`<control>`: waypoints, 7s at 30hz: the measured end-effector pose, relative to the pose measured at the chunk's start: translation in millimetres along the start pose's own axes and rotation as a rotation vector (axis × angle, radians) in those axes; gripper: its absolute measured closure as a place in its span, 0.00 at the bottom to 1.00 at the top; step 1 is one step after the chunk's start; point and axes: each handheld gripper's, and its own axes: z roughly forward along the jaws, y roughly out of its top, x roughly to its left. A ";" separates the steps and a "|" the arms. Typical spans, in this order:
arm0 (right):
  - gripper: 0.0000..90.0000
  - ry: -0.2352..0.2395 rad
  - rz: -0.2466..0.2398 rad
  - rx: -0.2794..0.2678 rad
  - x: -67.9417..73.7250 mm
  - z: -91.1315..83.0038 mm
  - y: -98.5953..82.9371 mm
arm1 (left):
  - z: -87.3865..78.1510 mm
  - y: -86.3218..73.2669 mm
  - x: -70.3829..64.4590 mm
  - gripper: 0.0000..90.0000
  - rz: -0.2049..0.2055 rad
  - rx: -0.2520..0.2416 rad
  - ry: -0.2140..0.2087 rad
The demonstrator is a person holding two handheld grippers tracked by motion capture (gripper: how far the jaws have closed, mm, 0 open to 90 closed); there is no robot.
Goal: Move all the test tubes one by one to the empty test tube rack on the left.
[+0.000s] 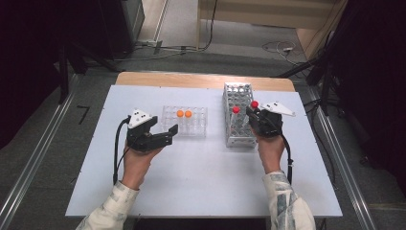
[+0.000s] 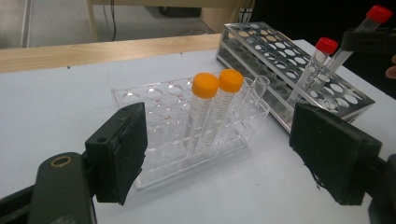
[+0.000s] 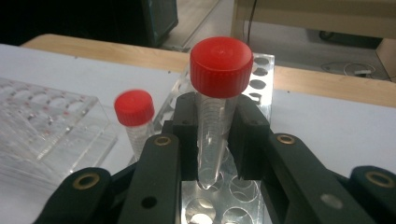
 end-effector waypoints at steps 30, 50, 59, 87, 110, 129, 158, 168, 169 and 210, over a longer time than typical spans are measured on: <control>0.80 0.175 -0.079 -0.019 35.4 -46.3 -6.5 | -0.1 -2.7 -0.7 0.21 0.001 -0.018 0.016; 0.80 0.320 -0.154 0.015 92.1 -32.7 -17.7 | -2.3 -2.6 -5.0 0.22 0.003 -0.028 0.002; 0.80 0.355 -0.173 0.036 117.1 -17.4 -23.9 | -6.2 -0.6 -11.3 0.25 0.011 -0.044 -0.024; 0.79 0.439 -0.241 0.068 167.2 -1.6 -32.7 | 5.3 -6.5 -30.6 0.75 0.124 0.019 -0.230; 0.42 0.461 -0.225 0.099 162.5 -2.6 -32.6 | 5.3 -6.2 -30.6 0.78 0.115 0.020 -0.229; 0.31 0.389 -0.175 0.091 108.2 -25.6 -35.1 | 0.8 4.0 -22.8 0.78 0.085 0.002 -0.187; 0.30 0.323 -0.121 0.080 61.0 -42.7 -41.5 | 6.2 49.9 -3.1 0.78 0.058 -0.037 -0.081; 0.30 0.322 -0.113 0.077 58.7 -43.2 -41.3 | 13.2 62.4 11.9 0.78 0.023 -0.059 -0.027; 0.30 0.323 -0.109 0.078 58.0 -43.4 -41.2 | 14.7 62.4 12.8 0.78 0.019 -0.058 -0.024; 0.30 0.313 -0.099 0.073 53.4 -44.1 -42.0 | 48.0 16.9 11.9 0.77 0.021 -0.051 0.058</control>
